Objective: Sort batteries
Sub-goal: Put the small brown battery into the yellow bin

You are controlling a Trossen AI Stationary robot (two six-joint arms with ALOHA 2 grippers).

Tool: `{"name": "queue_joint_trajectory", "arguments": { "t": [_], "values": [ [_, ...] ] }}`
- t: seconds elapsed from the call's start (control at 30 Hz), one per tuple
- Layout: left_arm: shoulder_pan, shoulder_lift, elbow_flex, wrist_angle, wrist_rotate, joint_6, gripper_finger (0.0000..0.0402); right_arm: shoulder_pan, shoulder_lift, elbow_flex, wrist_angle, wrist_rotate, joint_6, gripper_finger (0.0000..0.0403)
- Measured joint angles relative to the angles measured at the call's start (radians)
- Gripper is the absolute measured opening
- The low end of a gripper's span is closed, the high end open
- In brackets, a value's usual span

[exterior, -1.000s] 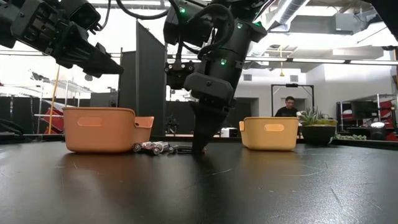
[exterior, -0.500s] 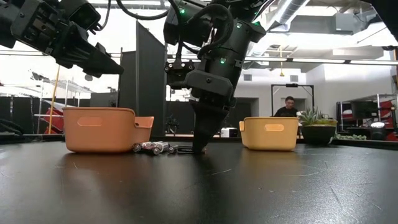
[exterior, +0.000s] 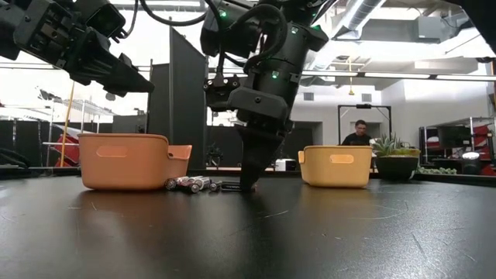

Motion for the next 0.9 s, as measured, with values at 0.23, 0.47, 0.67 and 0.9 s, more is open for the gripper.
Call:
{"name": "queue_joint_trajectory", "arguments": {
  "t": [0.23,0.47,0.67,0.9],
  "values": [
    [0.000,0.000,0.000,-0.001,0.000,0.000,0.0132,0.000,0.005,0.045,-0.055,0.001,-0.011,0.0028],
    [0.000,0.000,0.000,-0.002,0.000,0.000,0.0132,0.000,0.005,0.065,-0.094,0.004,-0.012,0.0029],
    [0.000,0.000,0.000,-0.004,0.000,0.000,0.0132,-0.001,0.004,0.065,-0.103,0.008,-0.013,0.0029],
    [0.000,0.000,0.000,-0.007,0.000,0.000,0.0132,-0.015,0.002,0.093,-0.150,0.010,-0.013,0.0029]
  ]
}}
